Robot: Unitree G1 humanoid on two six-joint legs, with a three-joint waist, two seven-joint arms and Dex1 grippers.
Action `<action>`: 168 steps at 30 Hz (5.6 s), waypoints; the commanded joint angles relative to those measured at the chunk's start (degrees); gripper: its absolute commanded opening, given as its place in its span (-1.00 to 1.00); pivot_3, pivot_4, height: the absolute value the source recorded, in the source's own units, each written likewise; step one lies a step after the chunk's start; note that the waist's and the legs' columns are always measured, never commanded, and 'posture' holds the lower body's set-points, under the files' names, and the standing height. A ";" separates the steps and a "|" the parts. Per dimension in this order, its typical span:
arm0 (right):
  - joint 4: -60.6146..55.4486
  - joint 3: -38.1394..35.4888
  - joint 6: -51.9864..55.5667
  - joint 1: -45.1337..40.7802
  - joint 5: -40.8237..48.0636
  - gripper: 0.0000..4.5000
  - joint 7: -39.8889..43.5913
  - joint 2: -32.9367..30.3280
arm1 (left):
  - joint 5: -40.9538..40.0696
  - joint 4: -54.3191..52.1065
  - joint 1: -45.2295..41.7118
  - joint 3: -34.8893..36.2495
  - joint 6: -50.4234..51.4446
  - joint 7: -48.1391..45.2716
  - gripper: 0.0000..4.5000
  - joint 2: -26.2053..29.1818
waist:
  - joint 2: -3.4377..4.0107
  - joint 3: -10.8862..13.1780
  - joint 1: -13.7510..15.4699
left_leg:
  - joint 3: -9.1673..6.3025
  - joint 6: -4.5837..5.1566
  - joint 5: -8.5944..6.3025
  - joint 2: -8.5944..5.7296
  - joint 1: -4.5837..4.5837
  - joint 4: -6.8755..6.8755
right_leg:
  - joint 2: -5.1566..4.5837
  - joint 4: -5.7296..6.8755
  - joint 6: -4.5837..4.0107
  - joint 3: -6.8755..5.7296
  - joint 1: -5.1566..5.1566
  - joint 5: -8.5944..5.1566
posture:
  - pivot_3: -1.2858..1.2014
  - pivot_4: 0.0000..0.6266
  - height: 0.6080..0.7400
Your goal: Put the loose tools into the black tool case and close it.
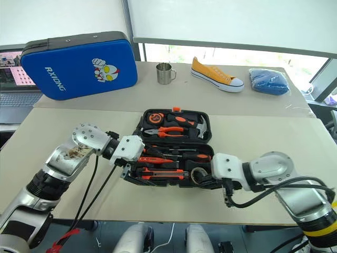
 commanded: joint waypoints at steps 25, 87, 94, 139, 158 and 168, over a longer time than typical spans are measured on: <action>5.09 -17.01 14.65 -3.78 12.90 0.18 -6.10 1.08 | -0.09 1.34 3.47 11.60 7.20 9.99 0.76 5.66 | -0.02 0.02 -0.05 | -0.10 0.00 0.00 0.08 0.00 -0.04 | 0.01 0.00 0.00 -0.02 -0.01 0.00 | 0.03 -0.52 0.98; 10.14 -18.98 11.85 6.41 8.81 -0.02 -4.00 -0.38 | -6.21 4.60 15.91 20.98 37.59 14.05 0.22 16.46 | 0.03 0.04 -0.50 | 0.15 -0.01 0.01 0.23 -0.35 -0.06 | 0.16 0.31 -0.18 0.05 -0.72 0.06 | 0.03 -0.52 0.98; 17.40 -14.62 29.12 -8.06 14.84 0.40 -7.08 3.41 | -11.50 14.44 -1.95 22.37 60.96 23.80 0.57 5.17 | -0.03 0.05 -0.14 | 0.04 -0.02 0.02 0.09 -0.49 0.07 | 0.08 0.30 -0.09 0.02 -0.72 0.12 | 0.03 -0.52 0.98; 24.98 -9.68 33.55 -17.97 13.35 -1.00 -14.37 14.23 | -14.35 19.02 -7.22 17.63 53.14 28.67 -0.99 -1.92 | -0.03 0.05 -0.39 | -0.01 -0.07 0.05 0.00 -0.76 0.05 | -0.03 0.30 -0.08 0.00 -0.94 0.14 | 0.03 -0.52 0.98; 15.74 -14.75 6.12 -11.49 2.20 -1.00 -29.67 22.83 | 1.07 4.83 9.15 16.69 6.42 37.27 -0.99 -9.70 | -0.02 0.06 -0.31 | 0.00 -0.13 0.08 -0.01 -1.05 -0.10 | -0.17 0.31 0.01 0.02 -1.18 0.23 | 0.03 -0.52 0.98; 15.91 -13.48 -17.12 1.50 -9.12 -1.00 -37.32 26.30 | 9.80 7.22 17.57 18.81 -8.96 50.76 -0.99 -14.49 | 0.03 0.02 -0.34 | 0.04 -0.08 0.05 0.02 -0.73 -0.07 | -0.16 0.22 0.06 0.08 -0.97 0.26 | 0.03 -0.52 0.98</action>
